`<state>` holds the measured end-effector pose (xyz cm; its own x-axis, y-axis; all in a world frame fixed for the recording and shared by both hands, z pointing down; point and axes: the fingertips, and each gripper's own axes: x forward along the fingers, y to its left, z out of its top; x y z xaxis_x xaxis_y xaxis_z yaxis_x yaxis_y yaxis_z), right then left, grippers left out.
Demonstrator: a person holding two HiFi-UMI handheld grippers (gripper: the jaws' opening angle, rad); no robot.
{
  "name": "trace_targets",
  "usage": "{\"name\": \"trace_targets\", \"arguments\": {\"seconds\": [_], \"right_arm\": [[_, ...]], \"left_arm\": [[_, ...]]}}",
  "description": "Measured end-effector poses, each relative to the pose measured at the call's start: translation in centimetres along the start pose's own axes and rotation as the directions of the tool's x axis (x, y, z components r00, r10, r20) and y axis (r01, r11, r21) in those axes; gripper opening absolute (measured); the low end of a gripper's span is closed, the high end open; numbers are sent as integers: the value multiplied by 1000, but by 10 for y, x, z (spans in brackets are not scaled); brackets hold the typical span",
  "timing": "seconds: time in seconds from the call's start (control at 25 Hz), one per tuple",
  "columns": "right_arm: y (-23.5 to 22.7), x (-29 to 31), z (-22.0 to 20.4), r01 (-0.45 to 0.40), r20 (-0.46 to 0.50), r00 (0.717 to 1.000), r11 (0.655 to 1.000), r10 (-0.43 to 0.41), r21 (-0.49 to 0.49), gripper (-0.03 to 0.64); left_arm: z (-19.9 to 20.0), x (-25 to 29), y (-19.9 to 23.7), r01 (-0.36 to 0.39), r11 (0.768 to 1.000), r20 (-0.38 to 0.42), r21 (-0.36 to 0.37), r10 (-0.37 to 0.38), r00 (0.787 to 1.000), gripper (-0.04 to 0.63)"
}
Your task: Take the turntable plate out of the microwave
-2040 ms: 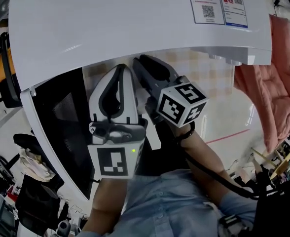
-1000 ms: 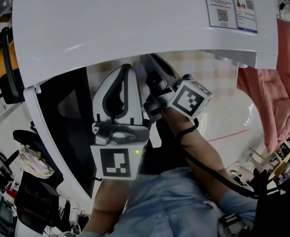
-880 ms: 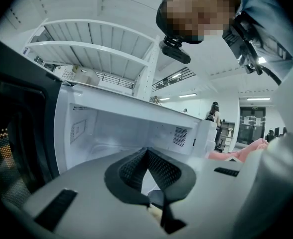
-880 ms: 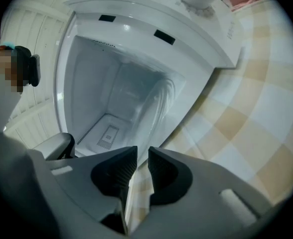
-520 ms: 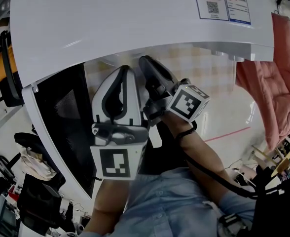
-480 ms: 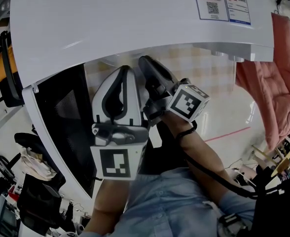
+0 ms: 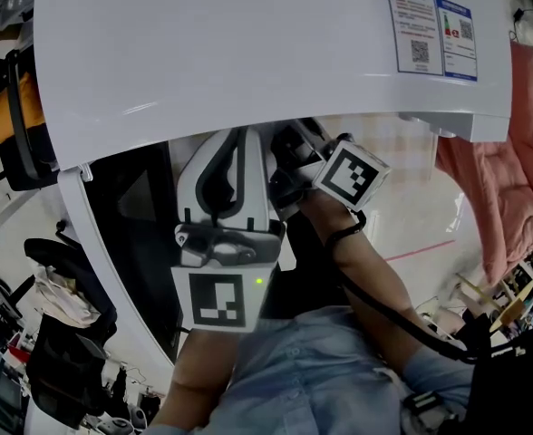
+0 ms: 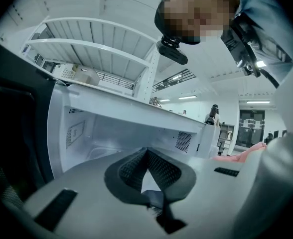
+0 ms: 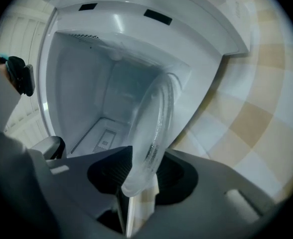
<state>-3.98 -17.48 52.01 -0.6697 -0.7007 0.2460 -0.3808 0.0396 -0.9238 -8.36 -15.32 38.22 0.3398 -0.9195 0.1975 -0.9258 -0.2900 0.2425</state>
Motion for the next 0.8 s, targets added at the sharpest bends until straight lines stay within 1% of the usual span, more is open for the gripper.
{"name": "trace_targets", "arguments": {"seconds": [0.04, 0.12, 0.2, 0.36, 0.52, 0.8], "right_arm": [[-2, 0, 0, 8, -3, 1000, 1000, -8, -4, 111], [-7, -3, -1, 24, -6, 1000, 1000, -24, 0, 101], [-7, -3, -1, 18, -1, 1000, 1000, -18, 6, 91], [-2, -3, 0, -16, 3, 1000, 1000, 16, 6, 86], [-9, -15, -5, 11, 11, 1000, 1000, -12, 23, 86], [-5, -28, -17, -3, 13, 1000, 999, 3, 34, 86]], "left_arm": [[1, 1, 1, -2, 1000, 1, -1, 2, 1000, 8], [1, 2, 3, -3, 1000, 3, -2, 3, 1000, 8], [2, 2, 4, -4, 1000, 3, -1, 4, 1000, 8], [1, 0, 4, -6, 1000, 3, 0, 6, 1000, 8], [1, -2, -2, 4, 1000, 7, 6, -4, 1000, 8], [-3, -12, -14, 16, 1000, 2, 14, -16, 1000, 8]]}}
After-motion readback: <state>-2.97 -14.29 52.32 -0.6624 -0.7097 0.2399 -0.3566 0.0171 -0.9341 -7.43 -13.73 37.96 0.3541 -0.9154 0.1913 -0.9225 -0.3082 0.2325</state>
